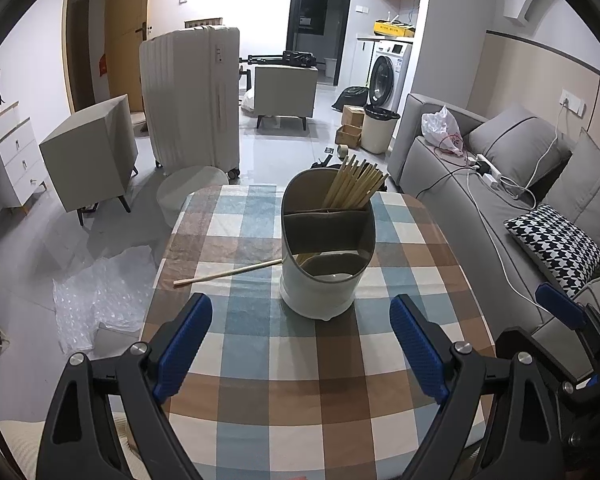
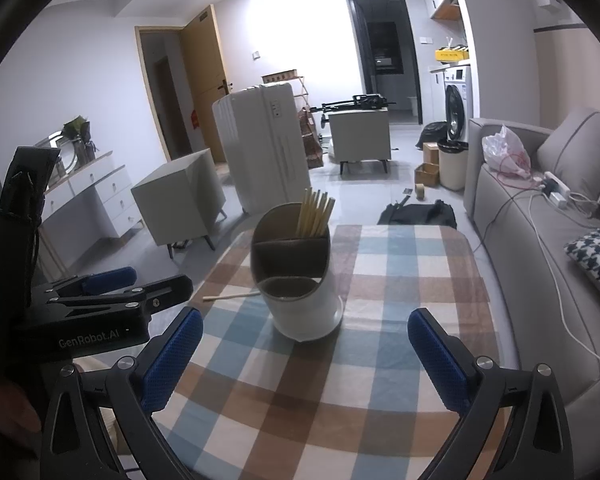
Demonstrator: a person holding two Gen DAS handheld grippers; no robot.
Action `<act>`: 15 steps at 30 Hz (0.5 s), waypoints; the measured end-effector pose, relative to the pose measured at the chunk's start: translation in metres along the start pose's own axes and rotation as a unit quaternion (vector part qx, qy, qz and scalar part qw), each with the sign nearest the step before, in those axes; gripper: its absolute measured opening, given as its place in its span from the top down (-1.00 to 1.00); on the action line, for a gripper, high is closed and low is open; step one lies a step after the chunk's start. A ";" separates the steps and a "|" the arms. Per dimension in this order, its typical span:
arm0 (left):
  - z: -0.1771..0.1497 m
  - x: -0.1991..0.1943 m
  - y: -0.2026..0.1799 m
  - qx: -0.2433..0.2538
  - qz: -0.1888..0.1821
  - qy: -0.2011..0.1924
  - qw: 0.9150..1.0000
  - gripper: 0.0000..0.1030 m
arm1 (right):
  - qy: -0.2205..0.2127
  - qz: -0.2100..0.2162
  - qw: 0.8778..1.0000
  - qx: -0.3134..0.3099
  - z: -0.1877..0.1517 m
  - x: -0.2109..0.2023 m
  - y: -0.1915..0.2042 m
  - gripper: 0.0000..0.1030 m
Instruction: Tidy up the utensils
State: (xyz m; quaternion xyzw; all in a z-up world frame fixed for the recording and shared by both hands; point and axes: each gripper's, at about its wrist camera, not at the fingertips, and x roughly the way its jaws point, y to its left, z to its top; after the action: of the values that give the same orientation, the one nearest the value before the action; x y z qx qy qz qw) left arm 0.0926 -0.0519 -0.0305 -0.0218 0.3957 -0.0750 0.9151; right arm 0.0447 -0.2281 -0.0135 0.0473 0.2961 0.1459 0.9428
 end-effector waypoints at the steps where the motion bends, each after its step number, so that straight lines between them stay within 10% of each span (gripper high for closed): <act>1: 0.000 0.001 0.000 -0.001 -0.003 0.001 1.000 -0.70 | 0.000 0.000 1.000 0.000 0.000 0.000 0.000 -1.00; 15: 0.001 0.003 0.001 -0.006 0.002 0.002 1.000 -0.70 | 0.000 0.000 1.000 0.000 0.000 0.000 0.000 -1.00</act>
State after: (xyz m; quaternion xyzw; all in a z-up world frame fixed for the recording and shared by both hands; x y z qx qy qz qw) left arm 0.0955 -0.0519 -0.0325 -0.0261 0.3983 -0.0709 0.9142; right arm 0.0446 -0.2281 -0.0136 0.0470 0.2963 0.1458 0.9427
